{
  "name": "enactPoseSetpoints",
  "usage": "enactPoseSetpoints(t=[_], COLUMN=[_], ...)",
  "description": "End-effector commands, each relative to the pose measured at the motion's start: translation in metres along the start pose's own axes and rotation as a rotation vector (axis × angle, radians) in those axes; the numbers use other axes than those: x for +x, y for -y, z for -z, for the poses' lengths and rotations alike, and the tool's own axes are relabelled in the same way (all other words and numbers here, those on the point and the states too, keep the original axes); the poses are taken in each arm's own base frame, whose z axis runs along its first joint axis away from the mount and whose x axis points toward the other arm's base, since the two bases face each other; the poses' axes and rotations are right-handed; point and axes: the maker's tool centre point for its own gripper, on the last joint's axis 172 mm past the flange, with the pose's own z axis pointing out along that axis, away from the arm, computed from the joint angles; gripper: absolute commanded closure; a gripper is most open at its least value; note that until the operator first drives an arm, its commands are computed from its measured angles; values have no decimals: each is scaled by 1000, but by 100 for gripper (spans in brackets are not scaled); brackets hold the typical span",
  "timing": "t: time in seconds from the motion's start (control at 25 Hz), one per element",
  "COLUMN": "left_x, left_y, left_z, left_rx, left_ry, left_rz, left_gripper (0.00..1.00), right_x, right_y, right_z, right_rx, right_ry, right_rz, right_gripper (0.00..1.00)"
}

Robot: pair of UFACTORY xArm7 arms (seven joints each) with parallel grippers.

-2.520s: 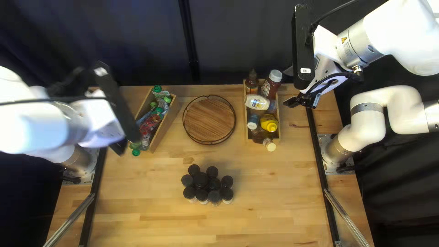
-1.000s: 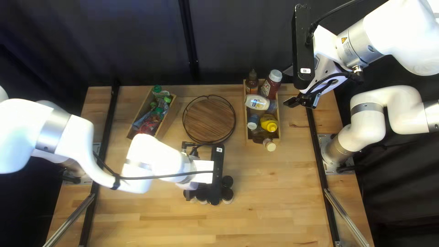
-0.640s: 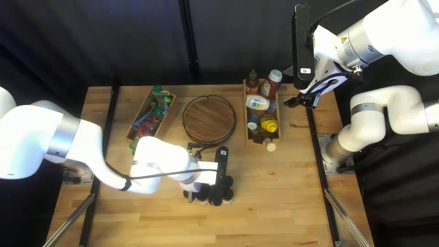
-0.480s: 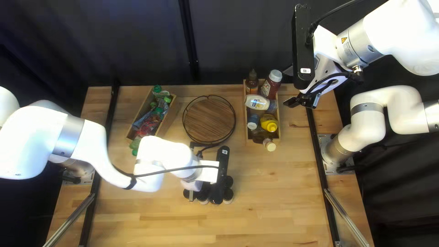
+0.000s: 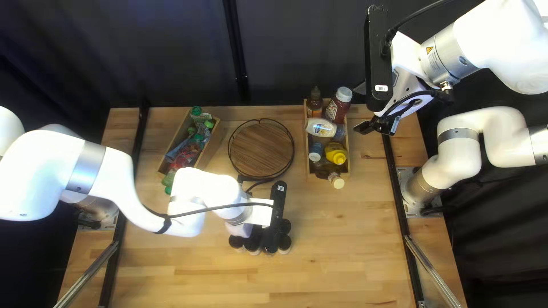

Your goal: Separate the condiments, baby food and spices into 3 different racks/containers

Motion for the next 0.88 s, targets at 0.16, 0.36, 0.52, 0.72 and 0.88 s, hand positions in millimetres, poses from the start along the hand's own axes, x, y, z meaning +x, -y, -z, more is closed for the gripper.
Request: enactPoseSetpoints(t=[0.16, 0.36, 0.52, 0.72, 0.88], left_x=[4, 7, 12, 10, -1], left_y=[10, 27, 56, 114, 174], left_z=[61, 120, 150, 143, 117], left_rx=[40, 70, 95, 114, 117], left_ry=[8, 6, 3, 2, -17], left_rz=[-1, -9, -5, 18, 56], left_gripper=[90, 93, 96, 97, 96], right_x=[0, 0, 0, 0, 0], right_y=[0, 0, 0, 0, 0], right_z=[0, 0, 0, 0, 0], right_rx=[0, 0, 0, 0, 0], right_ry=[0, 0, 0, 0, 0], right_rz=[0, 0, 0, 0, 0], right_gripper=[0, 0, 0, 0, 0])
